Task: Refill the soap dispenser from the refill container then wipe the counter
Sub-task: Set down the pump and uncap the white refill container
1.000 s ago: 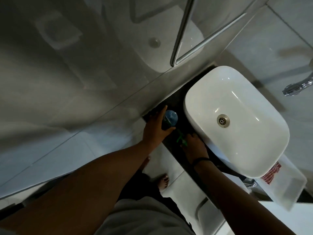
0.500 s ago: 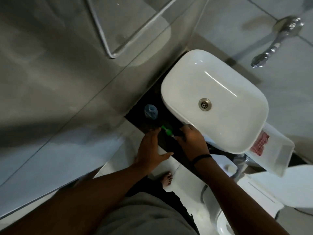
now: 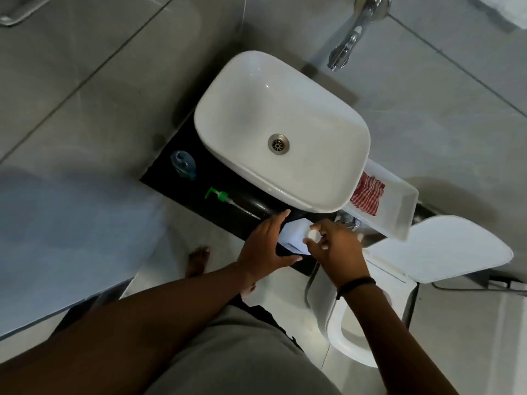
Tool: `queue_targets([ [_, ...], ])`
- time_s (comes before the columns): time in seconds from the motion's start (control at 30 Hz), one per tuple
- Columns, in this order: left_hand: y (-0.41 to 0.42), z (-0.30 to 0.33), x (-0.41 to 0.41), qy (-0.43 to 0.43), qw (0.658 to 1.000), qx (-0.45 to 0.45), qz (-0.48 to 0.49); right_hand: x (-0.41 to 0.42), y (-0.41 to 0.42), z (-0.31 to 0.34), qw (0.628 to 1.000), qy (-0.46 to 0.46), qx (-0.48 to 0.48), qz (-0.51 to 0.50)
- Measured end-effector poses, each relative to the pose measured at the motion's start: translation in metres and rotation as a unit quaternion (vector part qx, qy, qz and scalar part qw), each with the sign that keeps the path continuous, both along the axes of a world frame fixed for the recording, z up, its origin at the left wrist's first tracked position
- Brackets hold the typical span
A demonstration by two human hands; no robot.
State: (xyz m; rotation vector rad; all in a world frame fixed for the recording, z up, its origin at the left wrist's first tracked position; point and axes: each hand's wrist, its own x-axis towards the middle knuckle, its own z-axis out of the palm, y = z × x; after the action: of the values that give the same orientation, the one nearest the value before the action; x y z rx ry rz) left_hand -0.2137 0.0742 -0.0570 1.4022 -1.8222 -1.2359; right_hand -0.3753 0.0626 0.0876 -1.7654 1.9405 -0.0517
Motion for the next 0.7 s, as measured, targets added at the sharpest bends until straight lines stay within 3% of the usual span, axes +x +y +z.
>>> queue_targets([
  [0.2, 0.003, 0.001, -0.012, 0.046, 0.998, 0.019, 0.046, 0.013, -0.008, -0.004, 0.999, 0.005, -0.002, 0.052],
  [0.37, 0.004, -0.001, -0.015, 0.067, 0.995, 0.011, 0.069, 0.004, -0.014, 0.005, 0.982, 0.007, 0.008, 0.186],
  [0.53, 0.003, -0.002, -0.014, 0.069, 0.993, -0.019, 0.09, 0.001, -0.02, 0.007, 0.988, 0.05, 0.011, 0.144],
  [0.7, 0.007, -0.001, -0.014, 0.077, 0.992, -0.012, 0.104, 0.011, -0.02, 0.008, 0.963, 0.086, 0.013, 0.254],
])
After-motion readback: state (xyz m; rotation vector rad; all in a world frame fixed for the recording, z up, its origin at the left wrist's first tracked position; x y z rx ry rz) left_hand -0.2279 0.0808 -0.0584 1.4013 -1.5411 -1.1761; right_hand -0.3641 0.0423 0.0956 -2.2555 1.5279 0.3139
